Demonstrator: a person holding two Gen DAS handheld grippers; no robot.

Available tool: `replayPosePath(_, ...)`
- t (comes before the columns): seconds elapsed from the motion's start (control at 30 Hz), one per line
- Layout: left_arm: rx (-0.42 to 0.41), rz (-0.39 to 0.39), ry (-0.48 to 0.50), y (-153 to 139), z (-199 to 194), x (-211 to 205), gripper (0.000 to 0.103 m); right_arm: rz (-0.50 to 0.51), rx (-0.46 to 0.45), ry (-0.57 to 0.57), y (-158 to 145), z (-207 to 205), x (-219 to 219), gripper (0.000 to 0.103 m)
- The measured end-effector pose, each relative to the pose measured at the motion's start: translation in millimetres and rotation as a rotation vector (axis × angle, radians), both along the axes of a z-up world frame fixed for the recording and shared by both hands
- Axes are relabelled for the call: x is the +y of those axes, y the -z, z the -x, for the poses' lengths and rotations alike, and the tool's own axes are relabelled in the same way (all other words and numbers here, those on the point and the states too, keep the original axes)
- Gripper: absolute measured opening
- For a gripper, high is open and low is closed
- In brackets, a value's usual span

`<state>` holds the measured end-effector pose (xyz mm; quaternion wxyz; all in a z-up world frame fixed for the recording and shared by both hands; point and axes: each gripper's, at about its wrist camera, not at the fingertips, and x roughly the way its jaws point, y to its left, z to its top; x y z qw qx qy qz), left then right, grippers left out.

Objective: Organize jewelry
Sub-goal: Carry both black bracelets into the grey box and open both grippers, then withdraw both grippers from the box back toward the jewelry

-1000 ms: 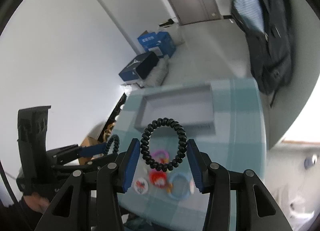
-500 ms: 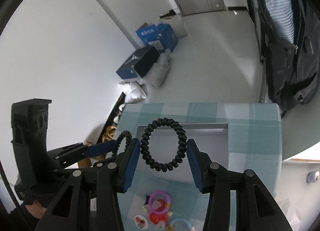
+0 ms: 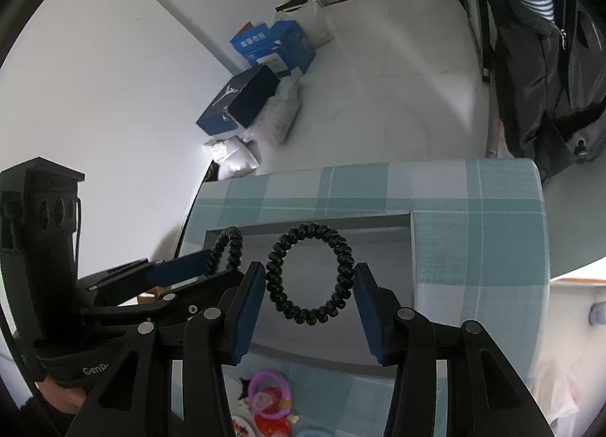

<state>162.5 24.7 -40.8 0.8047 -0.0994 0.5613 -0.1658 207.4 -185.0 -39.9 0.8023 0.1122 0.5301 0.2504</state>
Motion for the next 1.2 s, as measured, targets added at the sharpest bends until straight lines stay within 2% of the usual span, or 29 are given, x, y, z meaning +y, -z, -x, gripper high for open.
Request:
replayPosePath(0.13,-0.013,0.029,-0.013,0,-2,4,0.047,-0.021,0.003,0.009,1,-2,-2,0.054)
replayPosePath(0.17,-0.018,0.035,-0.007,0,-3,4,0.049,-0.024,0.002,0.003,0,-2,-2,0.066)
replayPosePath(0.2,-0.019,0.045,-0.005,0,-3,5,0.055,-0.032,-0.004,0.001,-1,-1,-3,0.078)
replayPosePath(0.23,-0.017,0.059,-0.012,-1,-3,7,0.060,-0.046,-0.013,0.002,-3,0,-5,0.081)
replayPosePath(0.27,-0.018,0.080,-0.021,-1,-4,10,0.069,-0.059,-0.027,0.014,-6,2,-8,0.084)
replayPosePath(0.3,-0.023,0.105,-0.028,-3,-3,12,0.077,-0.069,-0.034,0.022,-10,3,-11,0.084)
replayPosePath(0.37,-0.039,0.137,-0.039,-7,-2,15,0.085,-0.086,-0.046,0.028,-15,5,-14,0.085)
replayPosePath(0.4,-0.053,0.136,-0.046,-10,0,16,0.085,-0.083,-0.060,0.040,-19,7,-17,0.086)
replayPosePath(0.5,-0.079,0.106,-0.073,-18,9,20,0.085,-0.070,-0.096,0.052,-29,15,-23,0.087)
replayPosePath(0.63,-0.138,0.017,-0.139,-30,31,25,0.085,-0.057,-0.164,0.065,-43,29,-30,0.093)
replayPosePath(0.77,-0.246,-0.103,-0.233,-51,58,29,0.085,-0.066,-0.249,0.073,-59,49,-33,0.098)
replayPosePath(0.9,-0.346,-0.171,-0.296,-66,89,31,0.085,-0.083,-0.319,0.062,-73,70,-33,0.103)
replayPosePath(1.03,-0.383,-0.233,-0.367,-68,117,36,0.085,-0.021,-0.398,0.038,-84,96,-28,0.103)
replayPosePath(1.1,-0.397,-0.248,-0.373,-68,127,37,0.085,-0.008,-0.428,0.016,-86,110,-26,0.103)
replayPosePath(1.2,-0.411,-0.269,-0.356,-66,139,36,0.085,-0.016,-0.420,-0.010,-82,127,-24,0.103)
